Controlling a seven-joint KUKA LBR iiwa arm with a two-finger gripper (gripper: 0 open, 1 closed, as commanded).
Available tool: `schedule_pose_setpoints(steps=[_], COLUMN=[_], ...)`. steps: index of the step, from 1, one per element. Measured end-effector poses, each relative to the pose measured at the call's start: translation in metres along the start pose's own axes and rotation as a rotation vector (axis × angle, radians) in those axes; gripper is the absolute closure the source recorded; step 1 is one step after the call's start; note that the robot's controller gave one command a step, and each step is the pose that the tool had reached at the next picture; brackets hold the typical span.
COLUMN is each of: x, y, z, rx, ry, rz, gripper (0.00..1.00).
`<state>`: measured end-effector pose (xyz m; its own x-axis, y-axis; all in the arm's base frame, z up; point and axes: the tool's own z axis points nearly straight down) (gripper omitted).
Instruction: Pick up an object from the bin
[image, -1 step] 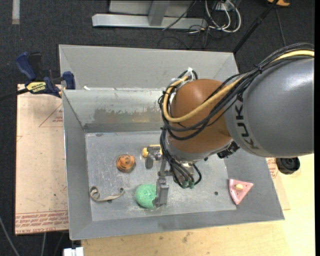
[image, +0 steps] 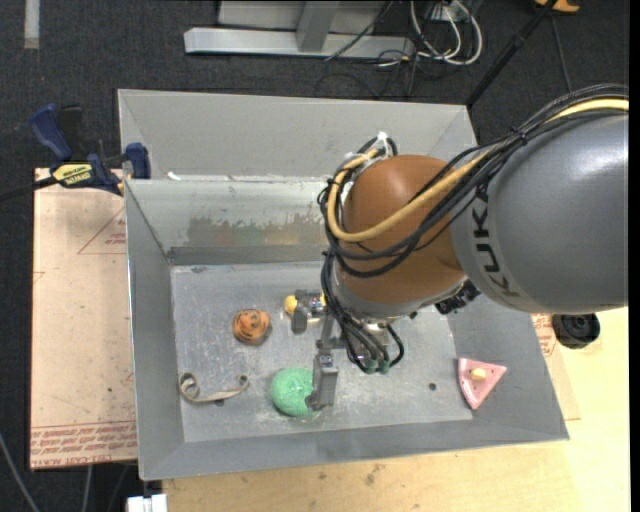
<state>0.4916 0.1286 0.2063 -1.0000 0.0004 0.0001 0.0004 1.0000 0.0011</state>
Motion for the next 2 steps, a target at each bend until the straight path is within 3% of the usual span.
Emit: schedule_pose_setpoints(steps=[1, 2], x=[0.000, 0.006], y=[0.064, -0.008], z=[0.076, 0.063], rx=[-0.002, 0.000], ry=[-0.006, 0.002], rz=[-0.074, 0.056], gripper=[0.00, 0.00])
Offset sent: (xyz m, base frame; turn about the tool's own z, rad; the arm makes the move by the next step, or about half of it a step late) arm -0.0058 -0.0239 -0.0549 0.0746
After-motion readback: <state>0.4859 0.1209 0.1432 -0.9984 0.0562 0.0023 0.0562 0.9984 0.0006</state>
